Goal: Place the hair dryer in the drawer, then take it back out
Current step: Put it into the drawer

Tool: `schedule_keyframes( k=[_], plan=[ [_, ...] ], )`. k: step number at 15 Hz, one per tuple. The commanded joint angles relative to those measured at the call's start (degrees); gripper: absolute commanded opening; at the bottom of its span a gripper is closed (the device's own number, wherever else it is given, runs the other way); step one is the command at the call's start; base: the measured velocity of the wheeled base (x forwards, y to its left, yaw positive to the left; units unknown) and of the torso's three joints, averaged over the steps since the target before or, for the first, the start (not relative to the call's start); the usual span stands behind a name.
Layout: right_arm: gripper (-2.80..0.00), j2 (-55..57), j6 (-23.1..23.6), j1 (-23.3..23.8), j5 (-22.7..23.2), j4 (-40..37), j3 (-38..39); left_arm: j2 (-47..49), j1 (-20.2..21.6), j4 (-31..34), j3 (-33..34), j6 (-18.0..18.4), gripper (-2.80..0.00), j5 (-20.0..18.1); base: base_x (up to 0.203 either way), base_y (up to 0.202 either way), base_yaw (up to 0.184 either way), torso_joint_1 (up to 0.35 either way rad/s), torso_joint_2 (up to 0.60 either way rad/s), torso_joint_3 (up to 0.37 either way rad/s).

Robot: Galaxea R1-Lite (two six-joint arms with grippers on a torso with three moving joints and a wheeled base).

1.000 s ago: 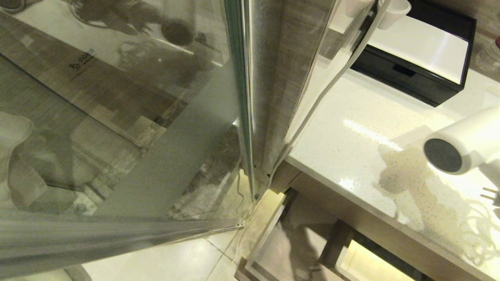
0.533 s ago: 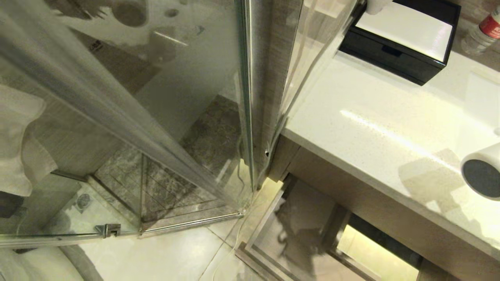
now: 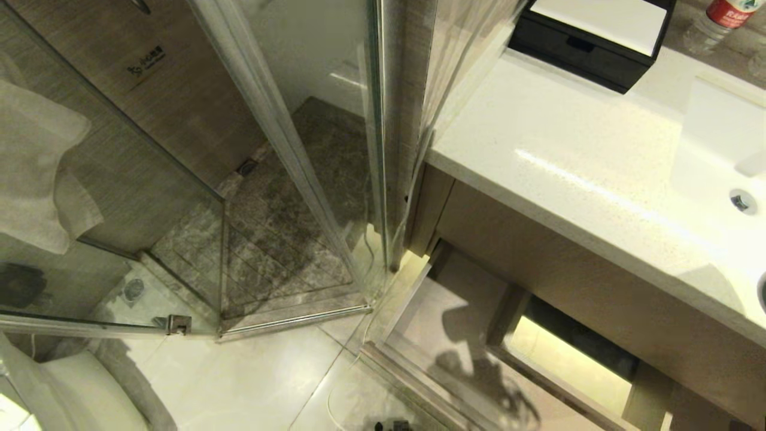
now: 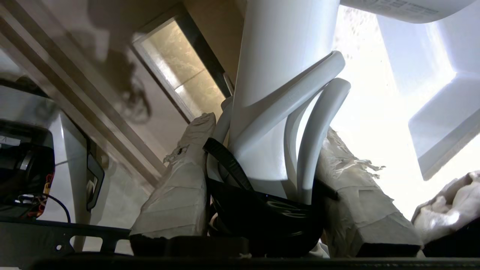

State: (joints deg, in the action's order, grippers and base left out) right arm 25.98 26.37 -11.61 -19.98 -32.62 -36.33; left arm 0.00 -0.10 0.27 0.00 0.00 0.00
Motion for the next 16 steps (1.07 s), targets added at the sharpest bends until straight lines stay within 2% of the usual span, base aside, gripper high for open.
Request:
schedule_keyframes(
  k=[1, 16],
  plan=[
    [-2.8, -1.81, 0.17, 0.0, -0.06, 0.01, 0.56, 0.0, 0.01, 0.0, 0.09, 0.0, -2.8, 0.0, 0.0, 0.0, 0.0, -0.315, 0.14, -0.177],
    [-2.8, -4.01, -0.27, 0.09, -0.15, 0.71, 3.63, 0.0, 0.01, 0.0, 0.09, 0.0, -2.8, 0.0, 0.0, 0.0, 0.0, -0.263, 0.03, -0.238]
  ],
)
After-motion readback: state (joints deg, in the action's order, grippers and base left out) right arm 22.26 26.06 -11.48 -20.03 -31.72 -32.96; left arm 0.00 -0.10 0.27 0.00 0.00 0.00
